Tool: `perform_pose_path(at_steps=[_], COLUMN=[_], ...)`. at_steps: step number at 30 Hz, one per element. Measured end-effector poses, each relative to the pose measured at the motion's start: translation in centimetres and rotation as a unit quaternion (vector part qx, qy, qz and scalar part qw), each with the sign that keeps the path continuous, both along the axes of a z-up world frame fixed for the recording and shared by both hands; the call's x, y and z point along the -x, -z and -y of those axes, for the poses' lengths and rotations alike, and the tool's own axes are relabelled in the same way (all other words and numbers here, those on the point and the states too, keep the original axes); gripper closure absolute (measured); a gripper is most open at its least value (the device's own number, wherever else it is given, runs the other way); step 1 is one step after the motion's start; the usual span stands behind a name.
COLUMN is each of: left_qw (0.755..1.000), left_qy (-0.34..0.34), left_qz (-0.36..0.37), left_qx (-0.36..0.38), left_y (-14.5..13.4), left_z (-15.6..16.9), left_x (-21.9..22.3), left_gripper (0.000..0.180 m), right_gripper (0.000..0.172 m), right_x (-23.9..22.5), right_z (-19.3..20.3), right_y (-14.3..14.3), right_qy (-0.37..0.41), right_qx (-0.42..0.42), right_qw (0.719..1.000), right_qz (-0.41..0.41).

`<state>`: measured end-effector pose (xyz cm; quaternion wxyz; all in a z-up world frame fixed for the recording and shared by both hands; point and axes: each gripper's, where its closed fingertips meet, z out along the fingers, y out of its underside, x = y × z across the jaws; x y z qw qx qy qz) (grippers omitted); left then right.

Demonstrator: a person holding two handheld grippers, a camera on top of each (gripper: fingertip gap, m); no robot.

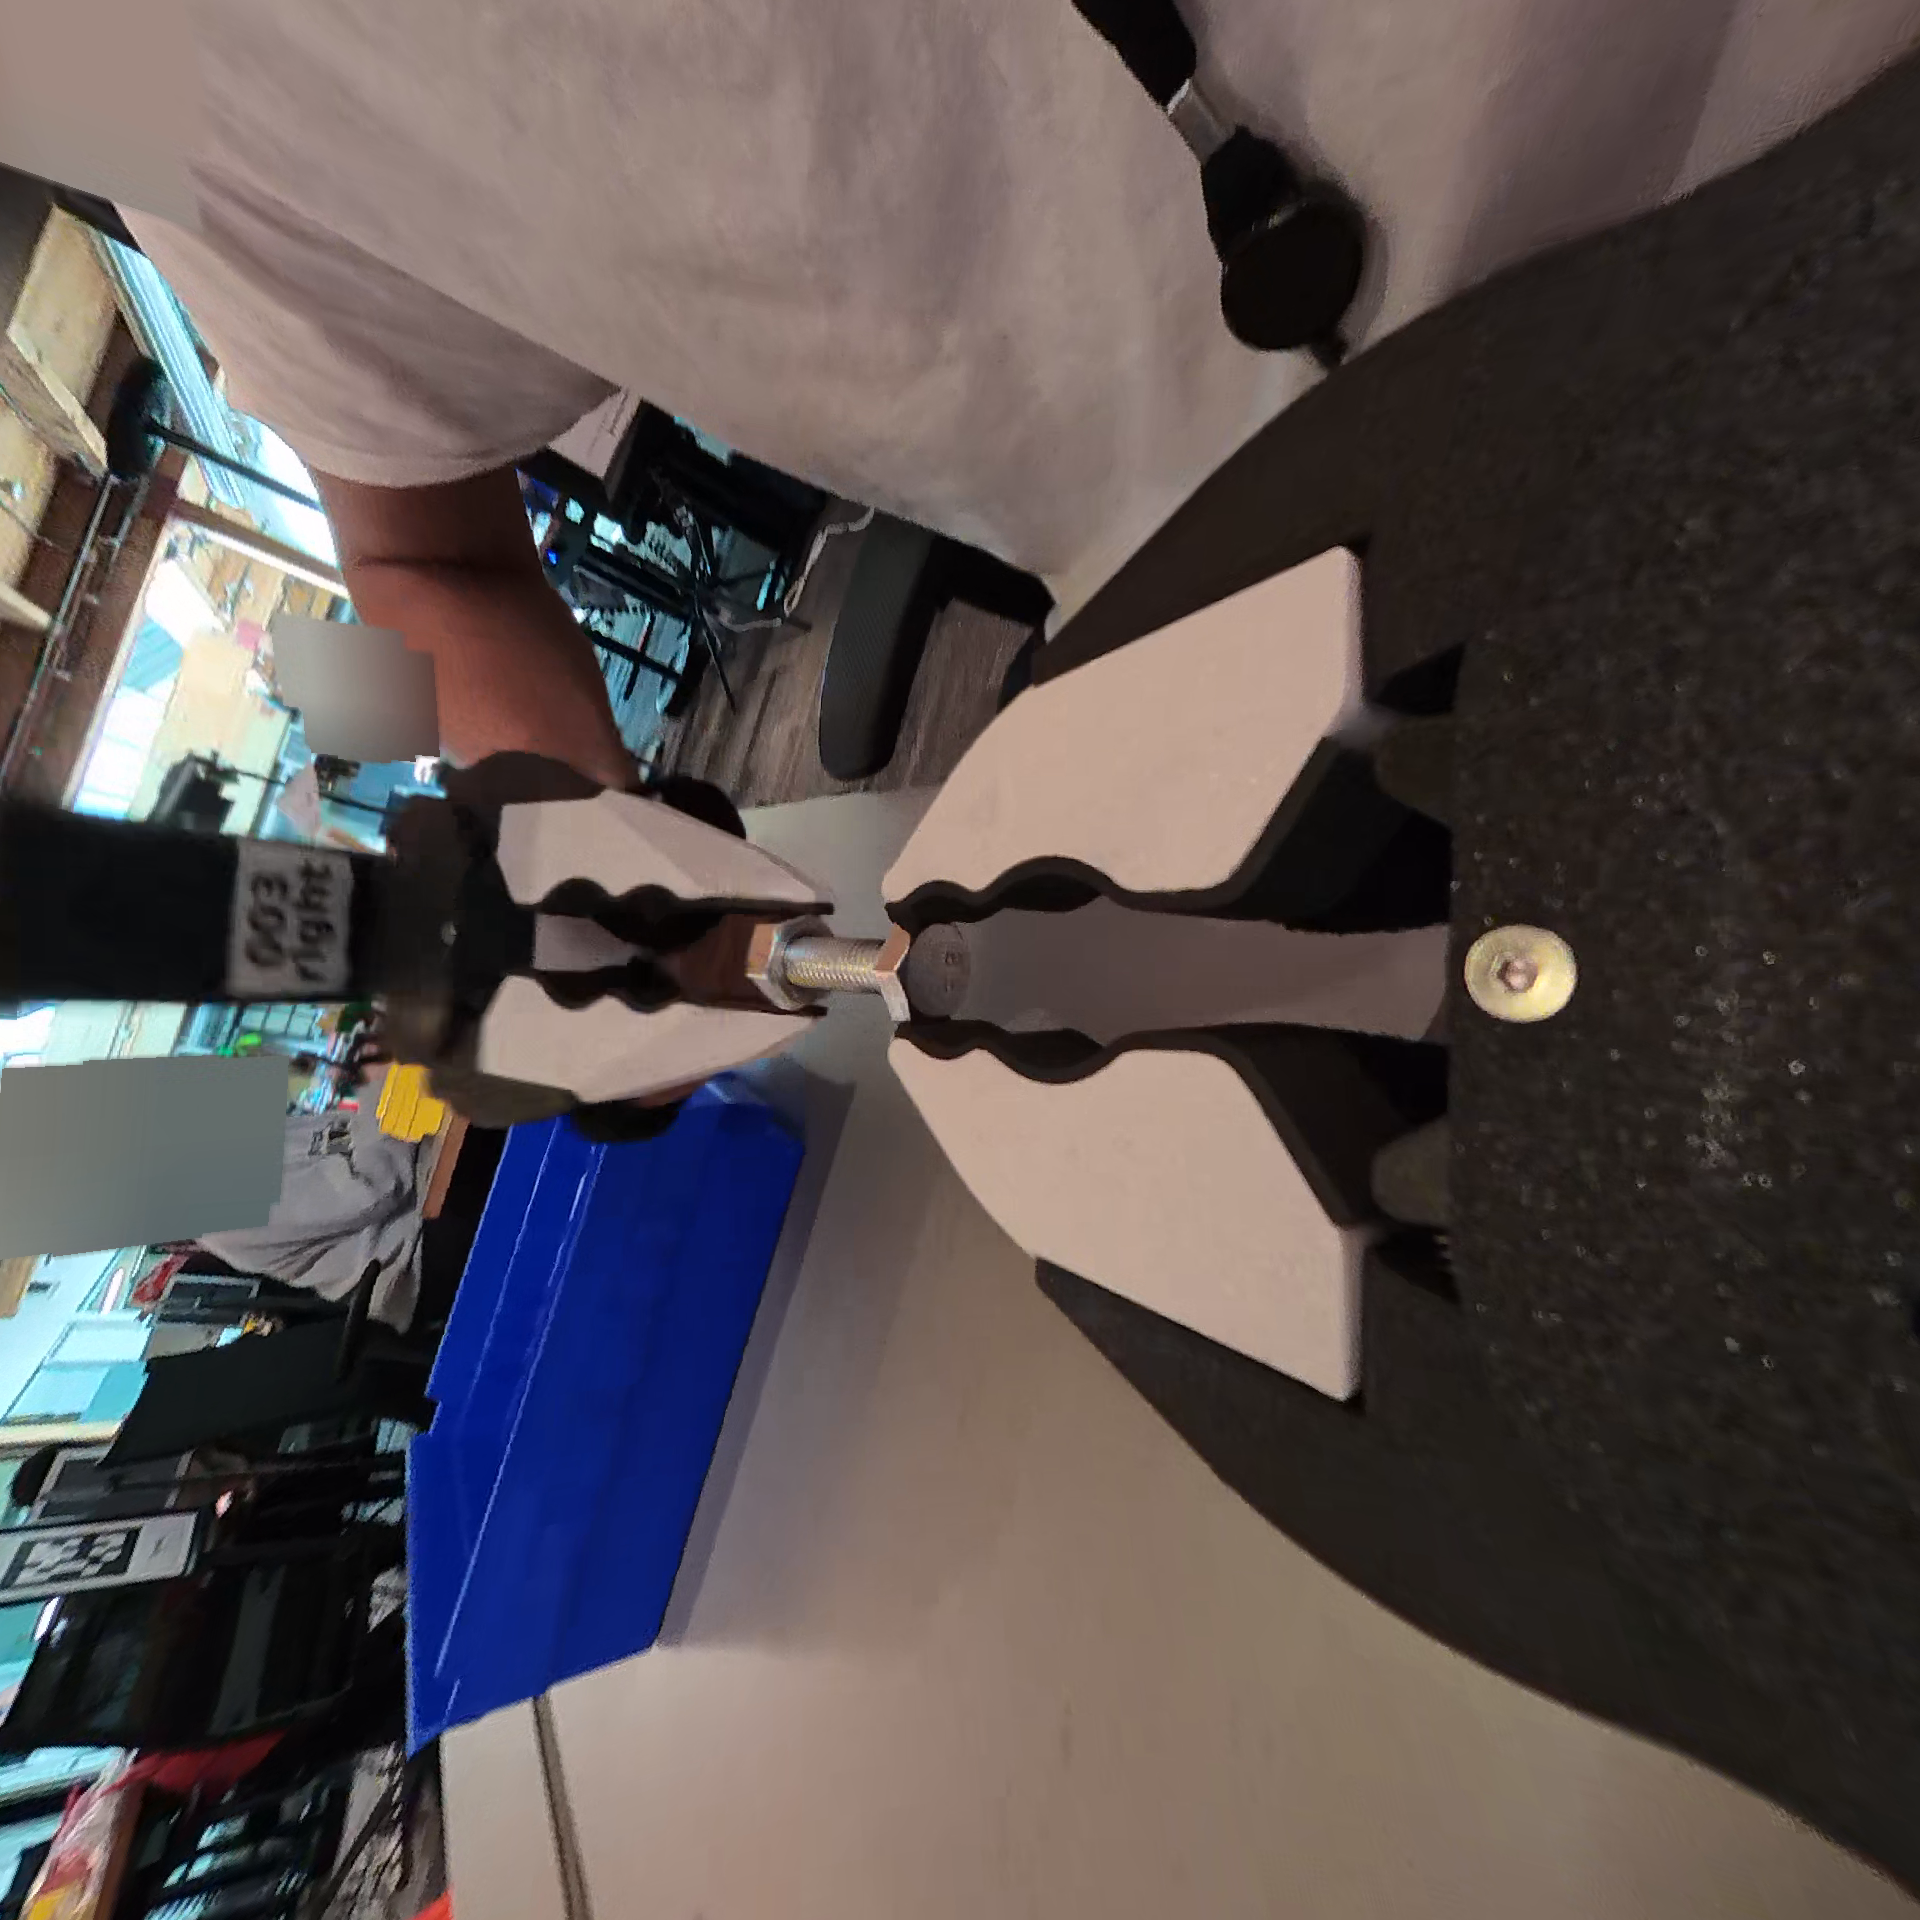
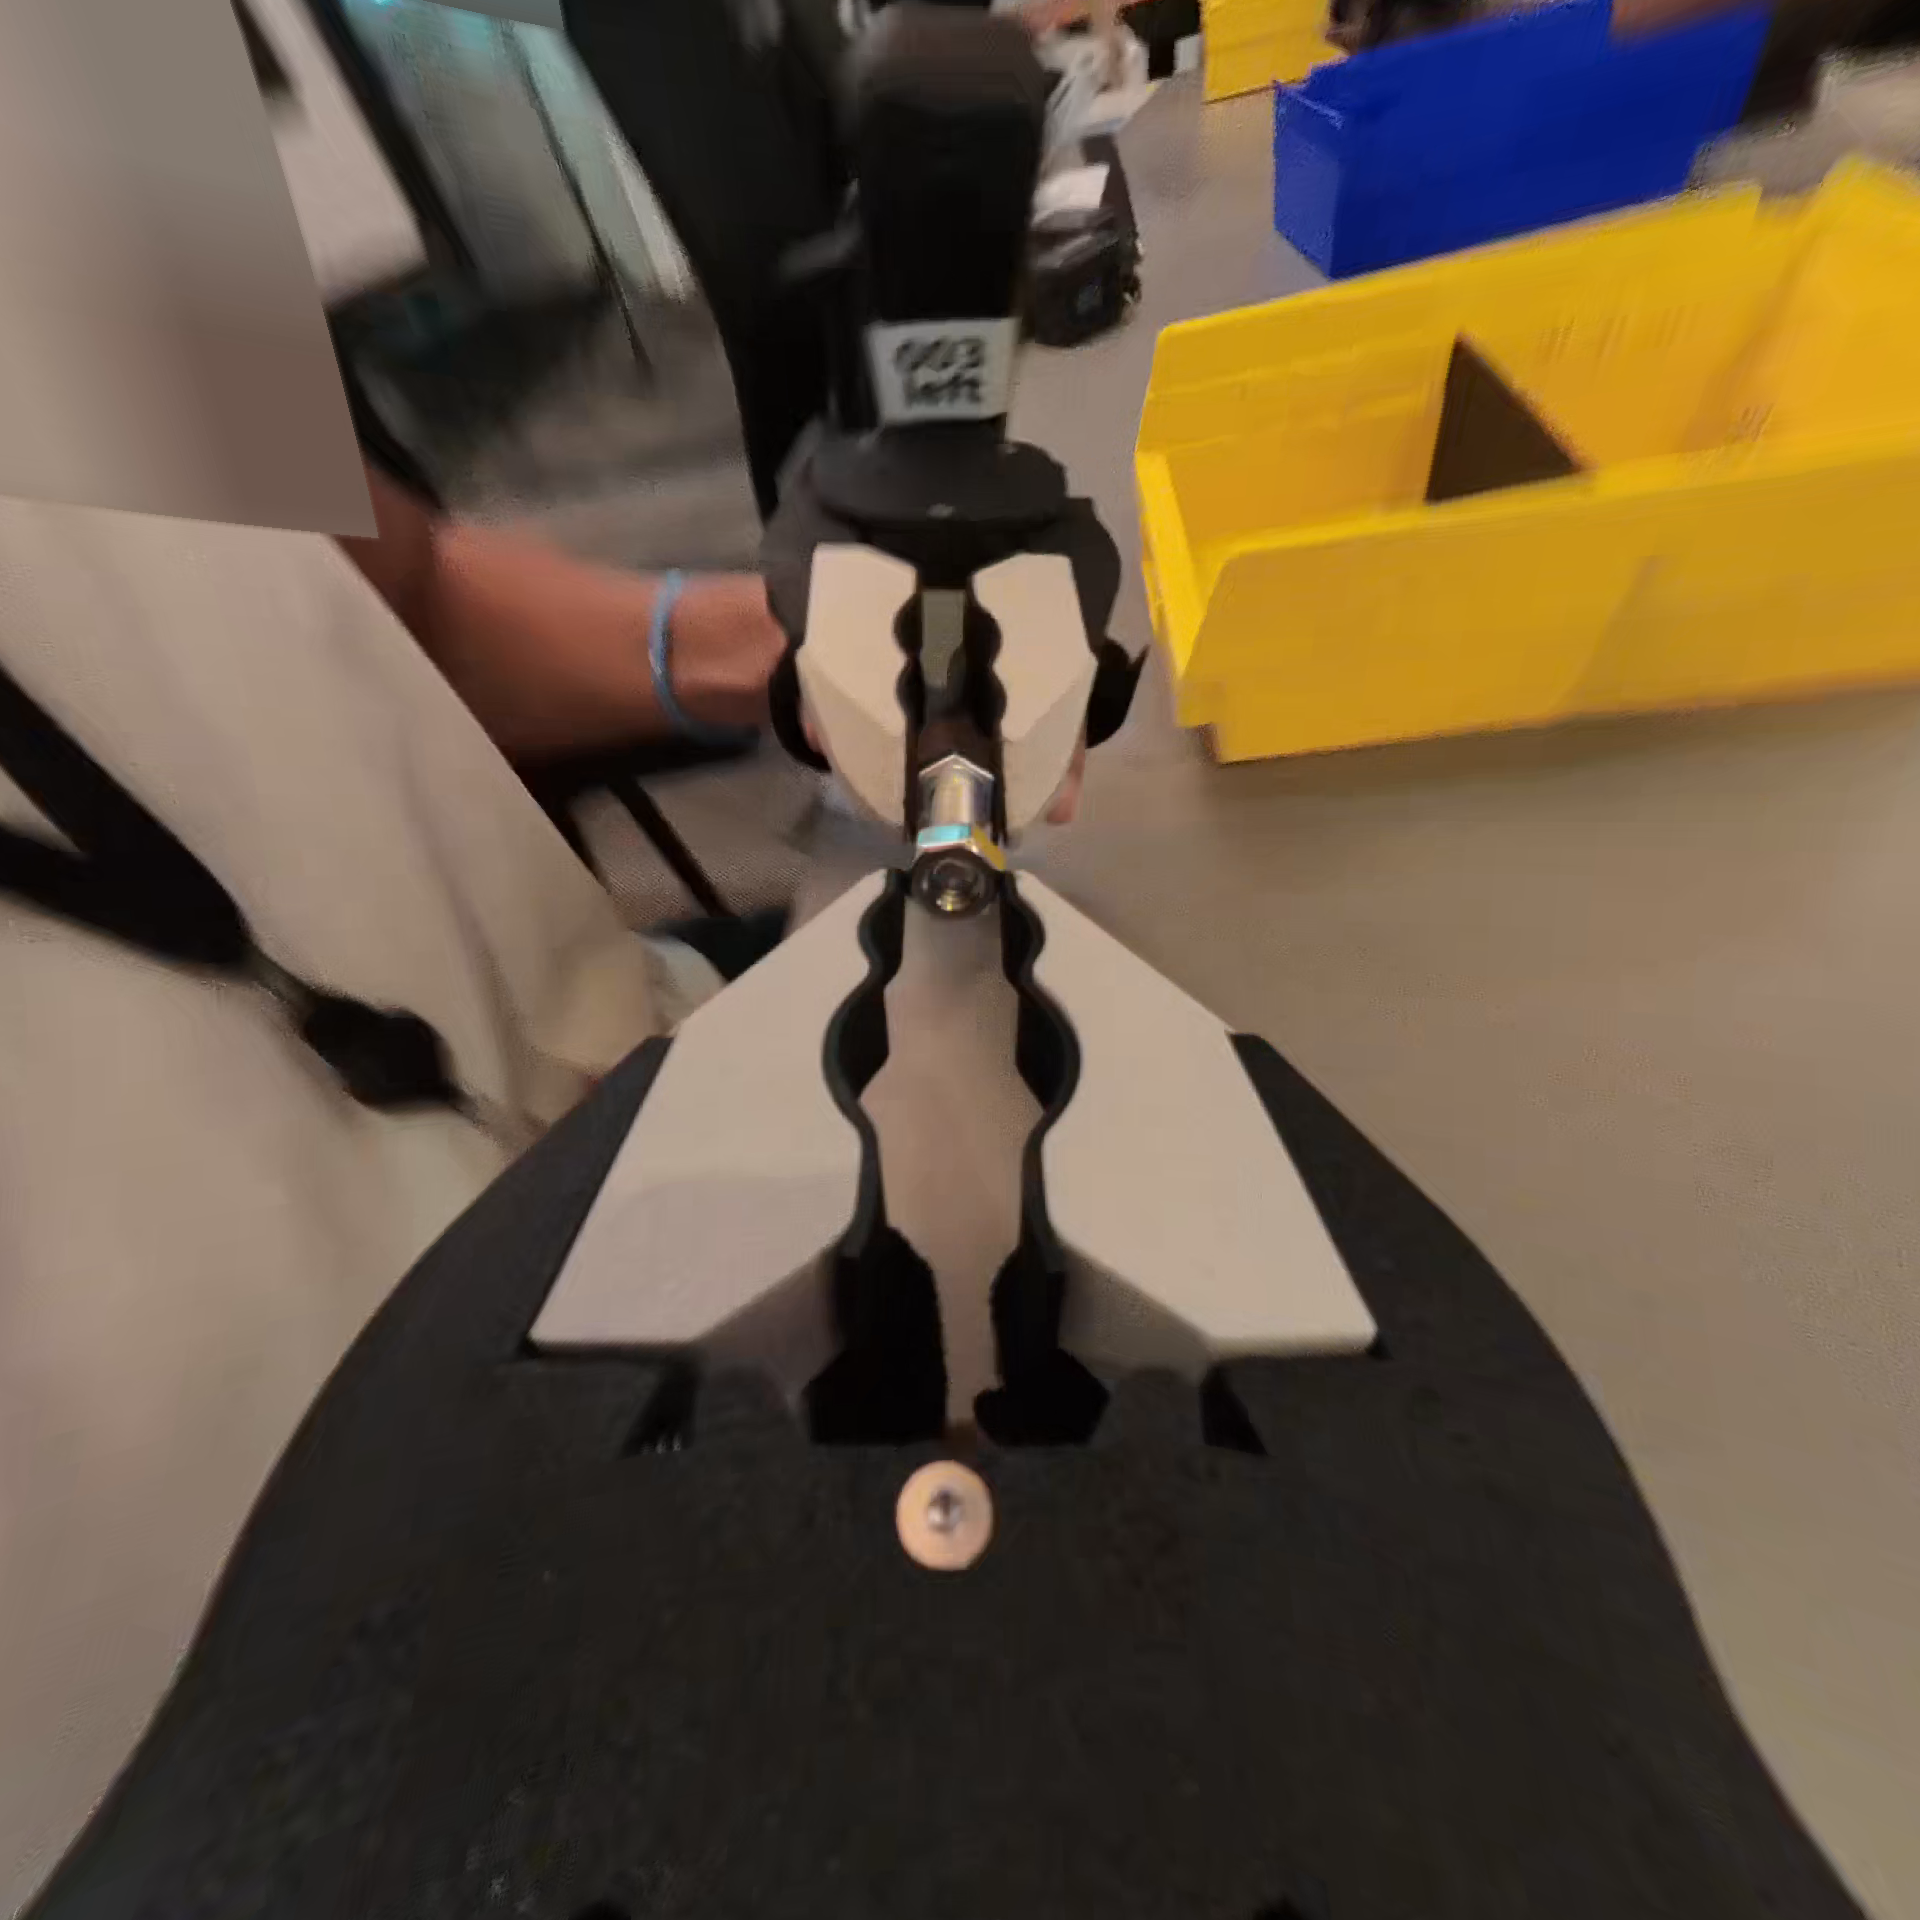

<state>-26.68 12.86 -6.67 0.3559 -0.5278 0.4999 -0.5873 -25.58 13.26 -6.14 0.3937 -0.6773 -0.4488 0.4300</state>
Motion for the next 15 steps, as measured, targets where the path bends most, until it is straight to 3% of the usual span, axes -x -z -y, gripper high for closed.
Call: perform_pose_path(at_steps=[2,5,8,10,12,15], left_qw=[0.999,0.995,0.993,0.995,0.996,0.999], left_qy=[-0.018,-0.043,-0.045,-0.039,-0.033,0.013], left_qz=[-0.009,-0.036,-0.051,-0.049,-0.05,-0.042], left_qx=[-0.027,-0.085,-0.096,-0.082,-0.061,0.027], left_y=[0.3,1.3,1.8,1.8,1.8,1.8], left_z=[-0.4,-0.9,-0.9,-0.9,-1.0,-0.5], left_x=[0.0,-0.1,-0.2,-0.3,-0.1,0.3], left_gripper=[0.163,0.162,0.162,0.163,0.163,0.163], right_gripper=[0.154,0.154,0.154,0.153,0.138,0.123], right_x=[0.0,0.0,-0.2,-0.4,-0.4,-0.8], right_z=[-0.3,-0.6,-0.6,-0.3,0.3,0.9], right_y=[0.3,1.1,1.6,1.5,1.7,3.5], right_qy=[0.033,0.081,0.085,0.073,0.053,0.018], right_qx=[0.144,0.313,0.404,0.375,0.29,0.048], right_qw=[0.987,0.936,0.892,0.903,0.939,0.998], right_qz=[-0.063,-0.136,-0.183,-0.198,-0.177,-0.038])
